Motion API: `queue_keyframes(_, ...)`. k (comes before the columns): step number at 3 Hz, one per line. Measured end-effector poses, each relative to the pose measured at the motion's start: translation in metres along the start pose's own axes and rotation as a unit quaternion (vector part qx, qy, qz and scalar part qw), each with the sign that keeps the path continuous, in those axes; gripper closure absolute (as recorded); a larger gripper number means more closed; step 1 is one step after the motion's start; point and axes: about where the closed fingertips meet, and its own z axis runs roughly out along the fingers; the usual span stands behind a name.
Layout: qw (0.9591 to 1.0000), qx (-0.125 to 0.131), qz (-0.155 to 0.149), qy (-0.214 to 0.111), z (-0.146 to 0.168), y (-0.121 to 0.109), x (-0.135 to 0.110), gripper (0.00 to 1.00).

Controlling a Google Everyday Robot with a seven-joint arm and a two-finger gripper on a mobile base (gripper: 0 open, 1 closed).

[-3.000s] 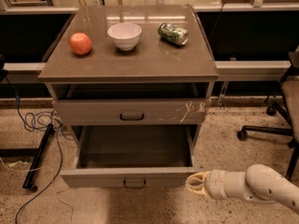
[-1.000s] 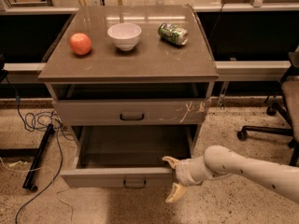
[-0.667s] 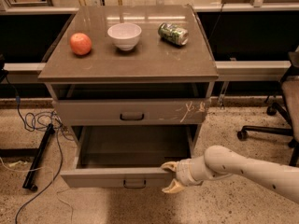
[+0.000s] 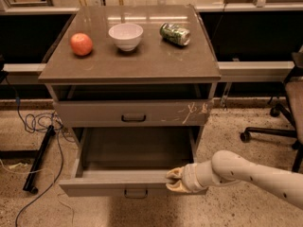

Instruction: Open middle drawer

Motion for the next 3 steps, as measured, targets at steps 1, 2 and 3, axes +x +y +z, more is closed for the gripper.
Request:
queue_keyframes(1, 1.0, 0.008, 0.006, -0.002, -0.0064, 0.0094, 0.0009, 0.98)
queue_keyframes(2, 1.0, 0.008, 0.006, -0.002, -0.0064, 0.0094, 0.0009, 0.98)
queue_keyframes(3, 1.0, 0.008, 0.006, -0.002, -0.0064, 0.0094, 0.0009, 0.79)
